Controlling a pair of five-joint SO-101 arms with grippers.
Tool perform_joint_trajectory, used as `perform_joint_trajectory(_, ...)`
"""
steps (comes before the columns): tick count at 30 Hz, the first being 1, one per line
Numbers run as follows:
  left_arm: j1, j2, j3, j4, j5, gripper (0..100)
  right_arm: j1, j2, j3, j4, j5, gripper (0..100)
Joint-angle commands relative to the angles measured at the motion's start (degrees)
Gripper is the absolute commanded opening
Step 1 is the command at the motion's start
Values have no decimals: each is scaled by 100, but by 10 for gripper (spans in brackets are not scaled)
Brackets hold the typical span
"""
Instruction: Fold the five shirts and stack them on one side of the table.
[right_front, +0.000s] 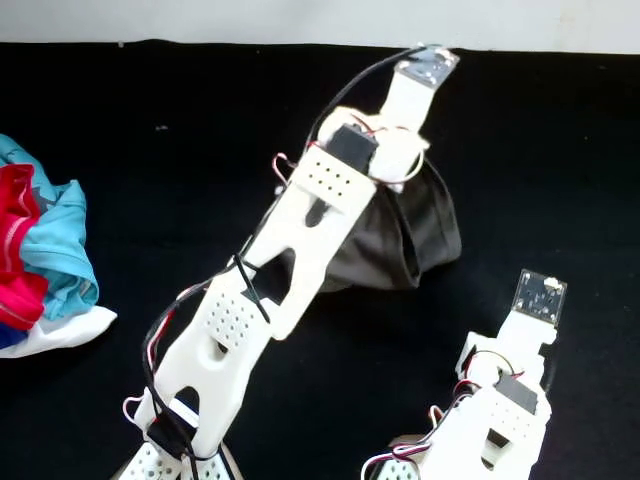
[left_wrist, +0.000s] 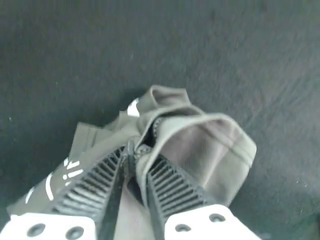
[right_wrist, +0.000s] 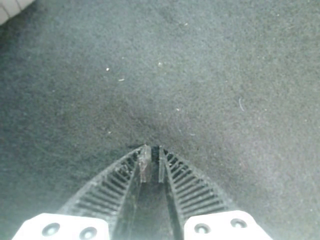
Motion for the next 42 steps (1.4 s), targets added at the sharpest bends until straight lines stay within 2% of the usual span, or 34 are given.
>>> perform_joint_trajectory(1,66,48,-251,-668,18,10,-48,-4,48,-92,-18,55)
perform_joint_trajectory(6,57,585,-295,-1451,0,14,-48,-4,48,-92,-18,55)
perform_joint_trajectory(8,75,743,-295,-1442,0,20,-48,-4,48,-92,-18,55)
perform_joint_trajectory(13,75,831,-303,-1433,18,145,-48,-4,48,-92,-18,55)
perform_joint_trajectory(16,66,708,-400,-1389,18,157,-48,-4,48,-92,-18,55)
perform_joint_trajectory(27,-22,13,-1710,782,26,157,-48,-4,48,-92,-18,55)
perform_joint_trajectory(31,-22,22,-1868,967,26,157,-48,-4,57,-163,-18,55)
perform_joint_trajectory(37,22,233,-1895,818,26,159,-48,-4,57,-163,-18,55)
perform_joint_trajectory(42,-286,391,-1868,1055,18,159,-48,-4,57,-163,-18,55)
